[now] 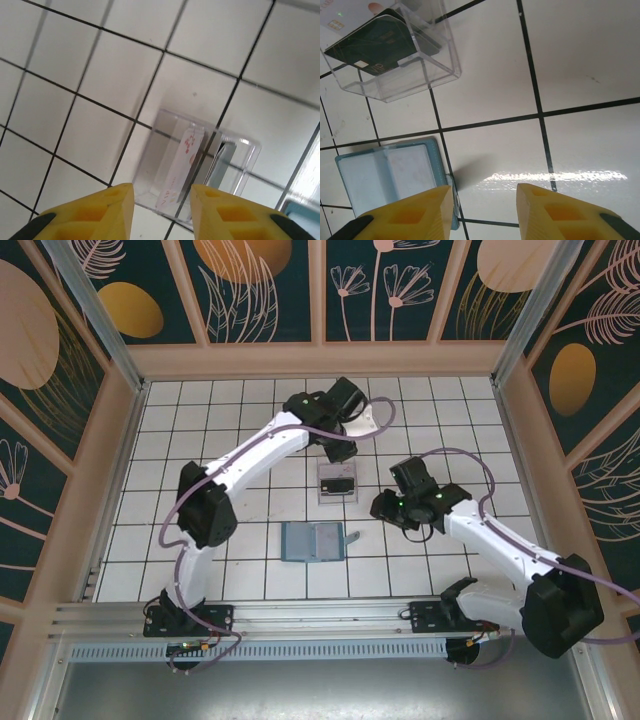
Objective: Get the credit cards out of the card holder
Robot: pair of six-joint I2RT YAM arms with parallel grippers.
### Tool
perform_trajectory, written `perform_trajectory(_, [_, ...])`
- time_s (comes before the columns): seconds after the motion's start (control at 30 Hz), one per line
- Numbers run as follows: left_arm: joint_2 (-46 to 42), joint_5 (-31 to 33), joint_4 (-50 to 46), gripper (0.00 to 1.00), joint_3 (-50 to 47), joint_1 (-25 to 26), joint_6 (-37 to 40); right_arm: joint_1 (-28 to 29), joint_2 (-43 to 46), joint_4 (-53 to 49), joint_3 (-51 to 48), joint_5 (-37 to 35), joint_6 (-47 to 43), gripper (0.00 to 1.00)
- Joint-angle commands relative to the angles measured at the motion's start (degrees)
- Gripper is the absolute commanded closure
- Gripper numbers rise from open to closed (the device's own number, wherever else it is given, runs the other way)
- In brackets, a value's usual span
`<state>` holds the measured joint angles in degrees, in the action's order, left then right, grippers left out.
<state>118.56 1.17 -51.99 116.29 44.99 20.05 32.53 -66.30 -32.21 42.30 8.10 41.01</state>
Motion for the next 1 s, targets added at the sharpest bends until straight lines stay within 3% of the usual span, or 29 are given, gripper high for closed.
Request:
perform_trajectory(0.0, [-6.9, 1.2, 9.2, 0.64, -8.4, -0.4, -11.2, 1.1, -1.3, 1.3, 2.0, 1.3, -1.2, 0.61])
perform_trajectory(0.3, [-23.8, -4.4, 26.5, 0.68, -31.7, -0.3, -26.0, 5.5, -5.9, 3.8, 2.9, 2.4, -0.9, 0.61])
perform_trajectory(0.43, [-28.9, -3.7, 30.9, 0.66, -38.6, -0.4, -34.0, 7.1, -8.3, 4.8, 3.7, 2.5, -0.8, 0.6])
perform_trajectory(0.57, [-30.8, -2.2, 30.5, 0.65, -41.7, -0.4, -41.5, 8.4, -10.8, 5.9, 4.3, 3.0, -0.8, 0.6])
perform_trajectory(0.73, [-30.9, -5.9, 31.0, 0.65, -46.1, -0.4, -47.0, 9.6, -14.0, 6.4, 5.5, 3.2, -1.1, 0.6])
perform_trajectory(0.97, [-28.5, -3.9, 27.3, 0.68, -48.8, -0.2, -55.6, 10.4, -16.4, 7.2, 5.8, 4.1, -1.7, 0.59])
